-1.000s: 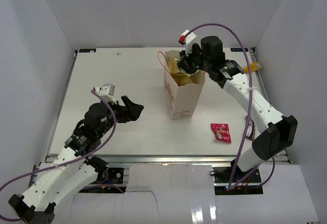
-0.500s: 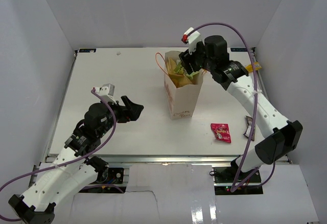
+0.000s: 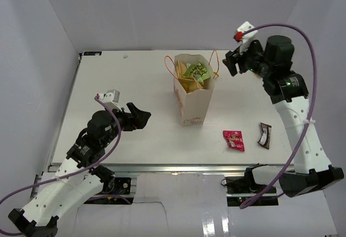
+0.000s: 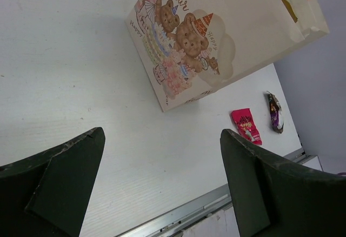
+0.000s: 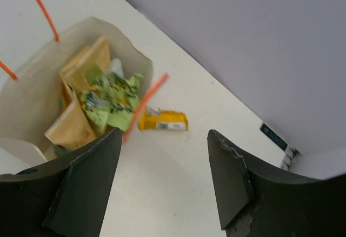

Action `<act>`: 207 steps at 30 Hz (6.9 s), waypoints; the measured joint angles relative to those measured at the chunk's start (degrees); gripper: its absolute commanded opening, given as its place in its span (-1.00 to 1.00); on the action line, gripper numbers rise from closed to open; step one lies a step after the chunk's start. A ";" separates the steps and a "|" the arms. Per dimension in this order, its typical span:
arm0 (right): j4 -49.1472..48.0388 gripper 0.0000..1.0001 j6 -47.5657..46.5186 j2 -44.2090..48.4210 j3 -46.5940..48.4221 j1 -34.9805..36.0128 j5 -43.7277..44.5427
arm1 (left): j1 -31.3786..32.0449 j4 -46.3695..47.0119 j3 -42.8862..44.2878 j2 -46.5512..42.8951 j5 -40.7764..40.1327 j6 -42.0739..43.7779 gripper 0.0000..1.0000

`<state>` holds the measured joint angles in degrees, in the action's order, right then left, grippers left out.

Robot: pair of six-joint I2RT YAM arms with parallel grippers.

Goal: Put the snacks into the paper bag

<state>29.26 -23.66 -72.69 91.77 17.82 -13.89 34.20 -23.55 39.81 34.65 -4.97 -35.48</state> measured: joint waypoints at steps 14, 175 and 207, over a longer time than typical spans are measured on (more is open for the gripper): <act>23.82 0.80 -5.07 6.82 -40.39 -10.80 -1.44 | 0.00 -0.94 -1.44 -1.49 0.57 -1.01 0.96; -9.84 0.86 41.33 -51.63 6.84 -16.13 -5.25 | 0.00 -1.64 -3.34 5.73 7.08 -6.14 0.96; -27.96 -0.85 43.65 -49.92 4.17 -22.05 -21.05 | 0.00 1.95 4.17 20.94 8.74 -3.93 0.96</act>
<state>1.30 19.99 -122.61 95.94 -4.23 -34.94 34.20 -21.61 43.99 55.59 3.77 -39.42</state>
